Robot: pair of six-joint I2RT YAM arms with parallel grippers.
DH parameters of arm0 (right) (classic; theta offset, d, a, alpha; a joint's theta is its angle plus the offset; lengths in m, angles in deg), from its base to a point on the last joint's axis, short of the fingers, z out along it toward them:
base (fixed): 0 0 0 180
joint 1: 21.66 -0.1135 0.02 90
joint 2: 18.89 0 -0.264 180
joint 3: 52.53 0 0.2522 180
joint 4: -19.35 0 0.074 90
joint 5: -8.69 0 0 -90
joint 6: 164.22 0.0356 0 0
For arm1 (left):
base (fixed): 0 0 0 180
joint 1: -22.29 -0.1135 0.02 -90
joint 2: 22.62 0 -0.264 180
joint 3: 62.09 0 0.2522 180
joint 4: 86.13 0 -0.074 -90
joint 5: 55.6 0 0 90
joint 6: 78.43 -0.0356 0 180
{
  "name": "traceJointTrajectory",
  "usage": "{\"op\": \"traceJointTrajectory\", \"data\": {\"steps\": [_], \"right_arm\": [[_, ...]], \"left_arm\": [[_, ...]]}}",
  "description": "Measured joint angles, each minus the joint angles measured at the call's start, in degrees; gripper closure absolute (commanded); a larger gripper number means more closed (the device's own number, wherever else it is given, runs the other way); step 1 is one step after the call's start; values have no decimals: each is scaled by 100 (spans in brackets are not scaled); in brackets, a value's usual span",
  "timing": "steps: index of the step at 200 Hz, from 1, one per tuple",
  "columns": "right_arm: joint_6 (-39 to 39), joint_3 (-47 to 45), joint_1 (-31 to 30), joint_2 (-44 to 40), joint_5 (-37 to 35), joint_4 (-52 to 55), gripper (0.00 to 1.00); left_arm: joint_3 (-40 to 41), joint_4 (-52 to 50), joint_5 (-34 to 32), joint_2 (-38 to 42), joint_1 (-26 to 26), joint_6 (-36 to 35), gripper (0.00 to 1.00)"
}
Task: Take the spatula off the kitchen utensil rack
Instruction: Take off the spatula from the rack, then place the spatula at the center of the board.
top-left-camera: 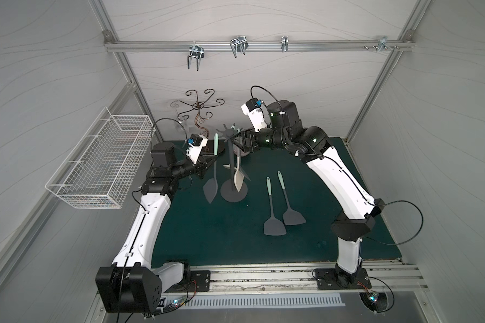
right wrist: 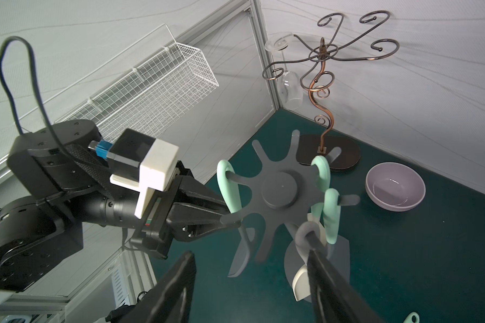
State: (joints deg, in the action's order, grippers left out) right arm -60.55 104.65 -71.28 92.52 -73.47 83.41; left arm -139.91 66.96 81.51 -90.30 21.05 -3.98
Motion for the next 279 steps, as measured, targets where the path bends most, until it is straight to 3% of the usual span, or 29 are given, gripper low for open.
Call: {"op": "traceJointTrajectory", "data": {"steps": [87, 135, 187, 211, 245, 279], "right_arm": [[0, -737, 55, -599, -181, -140, 34], [33, -2813, 352, -2212, -385, -444, 34], [203, -5864, 540, -4415, -592, -896, 34], [358, -6867, 437, -5134, -564, -1025, 36], [649, -7914, -723, -5657, -817, -1473, 36], [715, -7670, -1998, -4948, -1375, -1694, 35]], "left_arm": [[280, 94, -55, 745, -114, 511, 100], [278, -402, -614, 1438, 103, 1263, 100], [793, -793, -2131, 3003, 1543, 2339, 100], [837, -1058, -3027, 3268, 2184, 2959, 100], [835, -1429, -4223, 2999, 2929, 3805, 100], [754, -1657, -5608, 2374, 4391, 4238, 100]]}}
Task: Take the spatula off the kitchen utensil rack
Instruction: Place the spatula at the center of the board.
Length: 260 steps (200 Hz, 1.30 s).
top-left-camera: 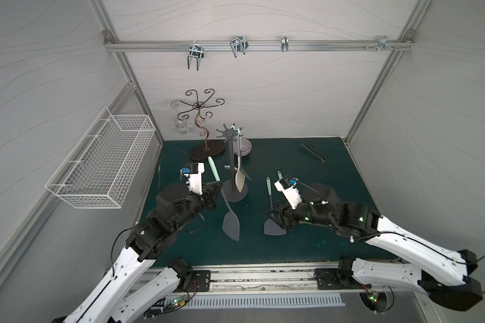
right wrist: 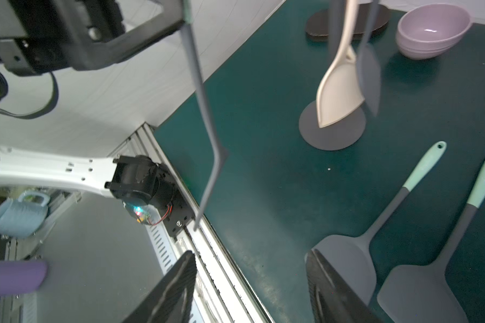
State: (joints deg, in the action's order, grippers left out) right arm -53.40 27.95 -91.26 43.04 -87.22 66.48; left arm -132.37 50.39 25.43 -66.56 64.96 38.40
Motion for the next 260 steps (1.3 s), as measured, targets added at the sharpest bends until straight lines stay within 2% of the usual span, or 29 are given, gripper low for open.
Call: {"op": "traceJointTrajectory", "data": {"steps": [17, 31, 45, 60, 100, 126, 154, 186, 233, 260], "right_arm": [[-26, 549, -328, 483, -463, 229, 33], [28, 817, -361, 542, -988, 479, 32], [118, 876, -236, 302, -1436, 774, 31], [245, 798, 192, -269, -1725, 1141, 31], [378, 595, 1753, -1954, -1926, 1937, 30], [289, 597, 2275, -2232, -1827, 2341, 29], [195, 481, 2400, -2039, -1696, 2608, 29], [188, 376, 2426, -2046, -1838, 2802, 29], [190, 391, 2437, -2776, -2251, 2872, 29], [190, 422, 2437, -2953, -2413, 2900, 29]], "left_arm": [[-289, -74, -743, -564, 951, 37, 100], [-708, -85, -1246, -1180, 1558, 37, 100], [-1169, -90, -1532, -1797, 1917, 44, 100], [-1714, -118, -1703, -2444, 2081, 61, 100], [-2745, -313, -1928, -3740, 2155, 140, 100], [-3327, -743, -2026, -4516, 2155, 247, 100], [-4177, -1283, -1989, -5460, 2083, 376, 100], [-5641, -2013, -1757, -6592, 1838, 804, 100], [-6953, -2081, -1263, -7591, 1445, 1506, 100], [-8111, -2013, -1064, -8395, 1394, 2052, 100]]}}
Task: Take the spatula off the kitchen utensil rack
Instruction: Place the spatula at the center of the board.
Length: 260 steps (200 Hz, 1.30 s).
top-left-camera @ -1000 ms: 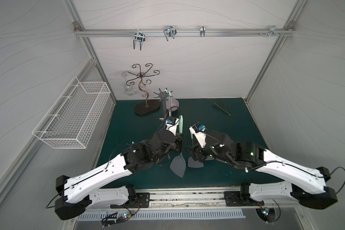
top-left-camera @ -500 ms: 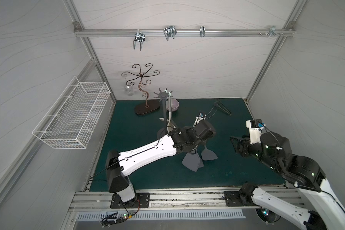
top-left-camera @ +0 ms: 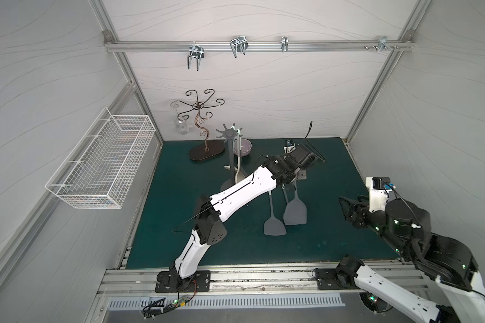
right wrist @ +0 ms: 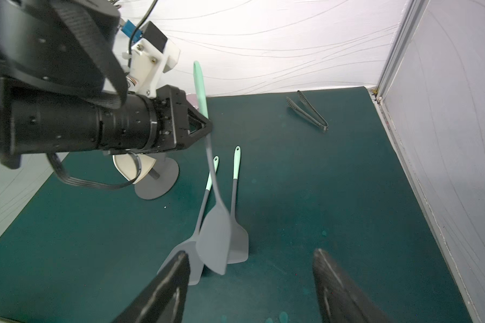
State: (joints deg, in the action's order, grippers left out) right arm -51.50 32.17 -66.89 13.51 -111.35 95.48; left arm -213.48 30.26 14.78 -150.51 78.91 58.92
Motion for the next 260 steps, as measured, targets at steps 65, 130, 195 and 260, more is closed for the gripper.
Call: {"op": "traceJointTrajectory", "data": {"steps": [65, 130, 195, 260], "right_arm": [[-13, 485, 0, -140, 4, 323, 29], [-129, 516, 0, -404, 33, 404, 29], [-157, 72, 0, -435, 173, 328, 29], [-155, -271, 0, -83, 413, 203, 28]], "left_arm": [[-708, 658, 251, -1303, 94, 953, 100], [-706, 813, -11, -1884, 101, 1425, 100], [-706, 1364, -72, -2345, -46, 1287, 100], [-389, 2194, 96, -2616, -199, 955, 100]]}}
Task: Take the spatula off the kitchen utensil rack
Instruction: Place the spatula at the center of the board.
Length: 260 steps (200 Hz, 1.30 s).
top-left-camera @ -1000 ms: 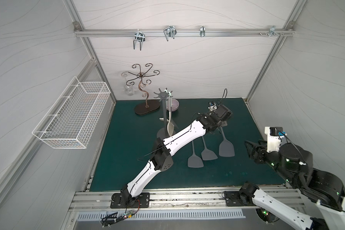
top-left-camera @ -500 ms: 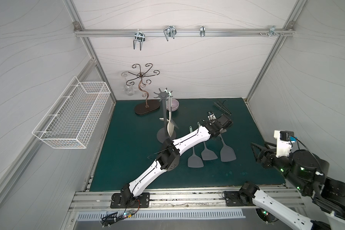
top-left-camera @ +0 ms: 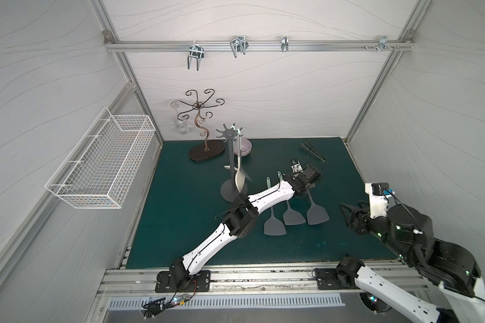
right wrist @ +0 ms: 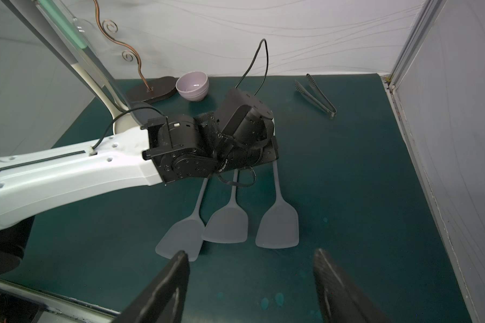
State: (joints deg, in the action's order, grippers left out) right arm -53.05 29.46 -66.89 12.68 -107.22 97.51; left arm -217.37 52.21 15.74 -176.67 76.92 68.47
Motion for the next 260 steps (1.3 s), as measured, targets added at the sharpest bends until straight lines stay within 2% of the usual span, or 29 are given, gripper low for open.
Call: {"op": "traceJointTrajectory", "data": {"steps": [18, 65, 113, 123, 138, 143, 209, 260], "right_arm": [[4, -94, 0, 127, 59, -55, 28], [44, -125, 0, 334, 153, -160, 28], [116, -168, 0, 476, 234, -258, 28], [136, -170, 0, 485, 243, -271, 27], [146, -170, 0, 496, 247, -282, 27], [149, -170, 0, 501, 249, -289, 27], [151, -170, 33, 551, 262, -310, 27], [153, -170, 37, 603, 291, -369, 27]], "left_arm": [[26, 68, 55, -39, -55, -61, 100], [138, 254, 243, -92, -140, -111, 88], [319, 444, 323, -92, -177, -118, 81], [378, 459, 330, -92, -188, -129, 76], [461, 448, 332, -92, -210, -197, 62], [490, 452, 334, -92, -214, -173, 60], [553, 682, 485, -92, -249, -264, 59], [623, 940, 1021, -87, -299, -673, 61]]}}
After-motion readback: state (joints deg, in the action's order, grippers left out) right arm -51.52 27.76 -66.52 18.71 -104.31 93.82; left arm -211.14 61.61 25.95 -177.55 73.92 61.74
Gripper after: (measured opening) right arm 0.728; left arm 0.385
